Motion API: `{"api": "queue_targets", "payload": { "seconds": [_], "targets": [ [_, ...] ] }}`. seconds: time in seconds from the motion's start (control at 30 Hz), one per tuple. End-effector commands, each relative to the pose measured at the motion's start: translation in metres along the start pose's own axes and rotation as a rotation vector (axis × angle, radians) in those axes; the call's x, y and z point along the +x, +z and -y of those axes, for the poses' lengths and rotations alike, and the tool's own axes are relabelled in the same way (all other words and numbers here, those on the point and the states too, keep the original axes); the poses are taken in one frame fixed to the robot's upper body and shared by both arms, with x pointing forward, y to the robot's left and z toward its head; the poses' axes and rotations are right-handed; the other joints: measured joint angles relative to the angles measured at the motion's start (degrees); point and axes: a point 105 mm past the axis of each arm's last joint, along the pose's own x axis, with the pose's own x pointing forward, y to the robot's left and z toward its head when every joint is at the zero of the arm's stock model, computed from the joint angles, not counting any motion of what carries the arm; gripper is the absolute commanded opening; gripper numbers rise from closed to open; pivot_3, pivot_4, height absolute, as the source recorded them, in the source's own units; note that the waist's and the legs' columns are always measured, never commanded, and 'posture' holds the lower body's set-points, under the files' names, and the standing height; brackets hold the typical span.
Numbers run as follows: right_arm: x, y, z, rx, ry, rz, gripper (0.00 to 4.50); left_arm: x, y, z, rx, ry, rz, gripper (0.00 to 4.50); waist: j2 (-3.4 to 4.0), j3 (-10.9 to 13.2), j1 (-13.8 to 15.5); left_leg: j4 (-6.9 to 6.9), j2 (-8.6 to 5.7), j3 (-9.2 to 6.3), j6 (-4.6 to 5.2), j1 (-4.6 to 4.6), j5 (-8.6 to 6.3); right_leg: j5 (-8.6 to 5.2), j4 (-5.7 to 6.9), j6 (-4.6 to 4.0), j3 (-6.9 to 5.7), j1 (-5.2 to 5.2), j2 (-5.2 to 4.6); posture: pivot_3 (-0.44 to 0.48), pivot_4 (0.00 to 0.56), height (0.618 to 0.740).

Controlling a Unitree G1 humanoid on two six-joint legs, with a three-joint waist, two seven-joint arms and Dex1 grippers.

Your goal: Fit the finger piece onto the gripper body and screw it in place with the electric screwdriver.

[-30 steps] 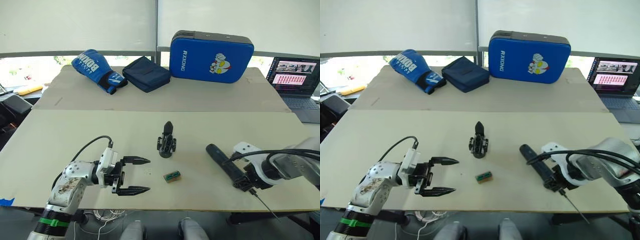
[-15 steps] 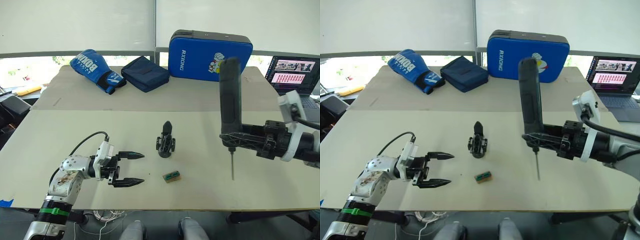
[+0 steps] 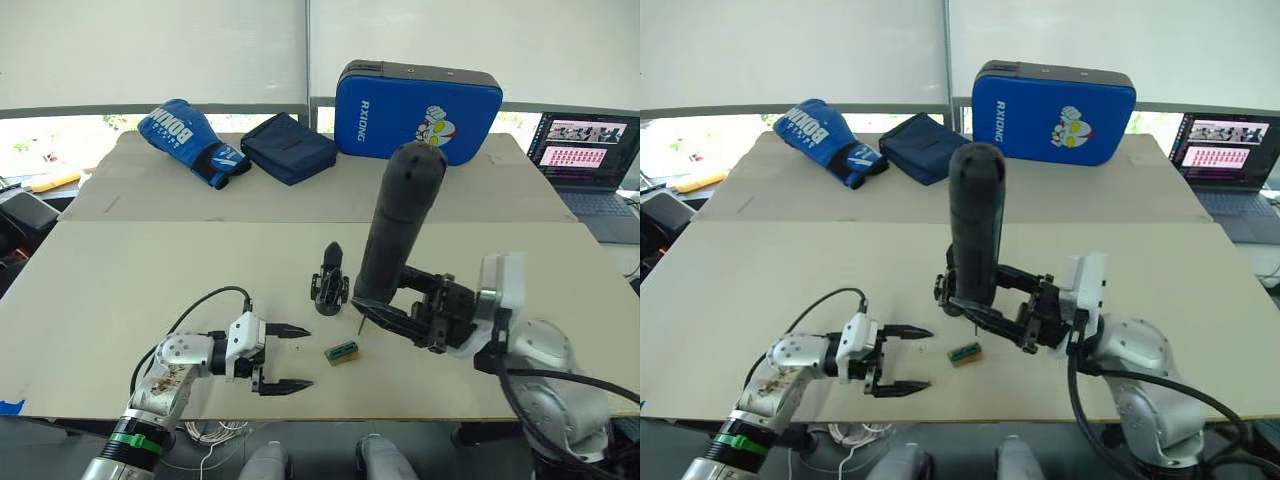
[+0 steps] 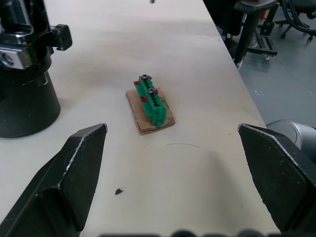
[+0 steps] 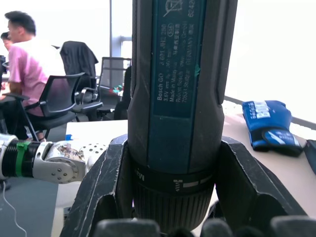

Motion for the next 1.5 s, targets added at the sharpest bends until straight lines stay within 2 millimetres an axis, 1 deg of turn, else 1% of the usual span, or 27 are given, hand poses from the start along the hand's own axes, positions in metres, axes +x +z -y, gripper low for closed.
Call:
{"api": "queue_targets", "payload": {
  "seconds": [0.03,0.17,0.27,0.57,0.73,1.1,1.5],
  "targets": [
    [0.008,0.005,-0.004,-0.087,0.053,0.059,1.92,0.011,0.005,-0.004,0.039,-0.004,0.008,4.5,0.0,0.0,0.15,0.0,-0.01,0.0,0.0,0.02,0.0,0.0,0.0,0.0,0.0,0.02,-0.01,0.0,0.15,0.74],
    [0.013,0.0,-0.003,-0.097,0.077,0.067,1.92,0.021,0.003,-0.005,0.038,-0.004,0.008,4.5,0.0,0.0,0.12,0.0,-0.04,0.0,0.0,0.0,0.0,0.0,-0.02,0.0,0.0,0.02,-0.02,0.0,0.15,0.74],
    [0.013,-0.003,-0.003,-0.098,0.087,0.065,1.92,0.027,0.0,-0.006,0.033,0.0,0.0,4.5,0.0,0.0,0.12,-0.02,-0.03,-0.01,0.0,0.03,0.0,0.0,0.0,0.0,0.0,0.01,0.0,0.0,0.15,0.74],
    [0.005,-0.016,-0.007,-0.068,0.105,0.02,1.92,0.034,-0.008,-0.002,0.004,0.01,-0.028,4.5,0.0,0.0,0.15,-0.01,-0.05,-0.01,0.0,0.08,0.0,0.0,0.03,-0.01,0.0,0.06,-0.03,0.0,0.15,0.74],
    [0.001,-0.02,-0.004,-0.063,0.084,0.007,1.92,0.035,-0.009,-0.002,0.0,0.012,-0.034,4.5,0.01,-0.01,0.21,-0.01,-0.06,0.0,0.0,0.15,0.0,0.0,0.04,0.0,0.01,0.13,-0.03,0.0,0.15,0.74],
    [-0.003,-0.021,0.0,-0.065,0.055,0.001,1.92,0.035,-0.007,-0.001,-0.005,0.003,-0.023,4.5,0.01,-0.01,0.23,-0.02,-0.06,-0.01,0.0,0.16,0.0,0.0,0.04,0.0,0.0,0.13,-0.03,0.0,0.15,0.74],
    [-0.008,-0.027,-0.001,-0.061,0.045,-0.028,1.92,0.036,-0.009,0.0,-0.016,-0.001,-0.022,4.5,0.01,-0.01,0.24,-0.01,-0.06,0.0,0.0,0.16,0.0,0.0,0.04,0.0,0.0,0.14,-0.03,0.0,0.15,0.74]
  ]
}}
